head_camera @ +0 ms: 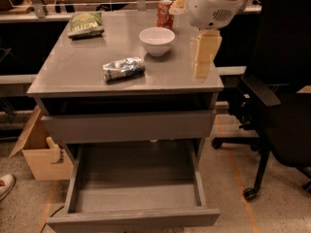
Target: Place redbull can into middle drawer
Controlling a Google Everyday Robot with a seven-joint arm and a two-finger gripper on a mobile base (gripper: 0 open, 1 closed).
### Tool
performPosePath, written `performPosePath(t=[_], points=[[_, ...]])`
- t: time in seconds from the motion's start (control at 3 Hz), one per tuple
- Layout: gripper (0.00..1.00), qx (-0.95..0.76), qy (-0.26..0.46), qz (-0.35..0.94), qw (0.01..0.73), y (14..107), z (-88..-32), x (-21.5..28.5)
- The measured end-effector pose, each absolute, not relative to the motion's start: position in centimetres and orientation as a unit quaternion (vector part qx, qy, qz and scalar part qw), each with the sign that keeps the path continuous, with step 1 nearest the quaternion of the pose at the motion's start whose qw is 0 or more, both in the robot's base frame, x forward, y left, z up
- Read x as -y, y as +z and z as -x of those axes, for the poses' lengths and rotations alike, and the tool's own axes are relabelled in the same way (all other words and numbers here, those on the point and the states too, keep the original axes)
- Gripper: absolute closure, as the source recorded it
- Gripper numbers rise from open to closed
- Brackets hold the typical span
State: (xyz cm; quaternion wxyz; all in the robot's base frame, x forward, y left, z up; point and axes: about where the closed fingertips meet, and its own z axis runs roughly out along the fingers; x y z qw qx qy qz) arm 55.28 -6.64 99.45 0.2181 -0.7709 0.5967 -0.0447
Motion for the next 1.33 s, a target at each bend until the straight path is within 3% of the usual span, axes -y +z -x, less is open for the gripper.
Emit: performPosePath(t=[0.67,1.33], points=[[0.0,-0.521,0.008,0.841,0.145,91.8,-61.8,-1.1],[0.0,-0.464,0.013,0.879,0.106,87.3,-66.6,-7.7]])
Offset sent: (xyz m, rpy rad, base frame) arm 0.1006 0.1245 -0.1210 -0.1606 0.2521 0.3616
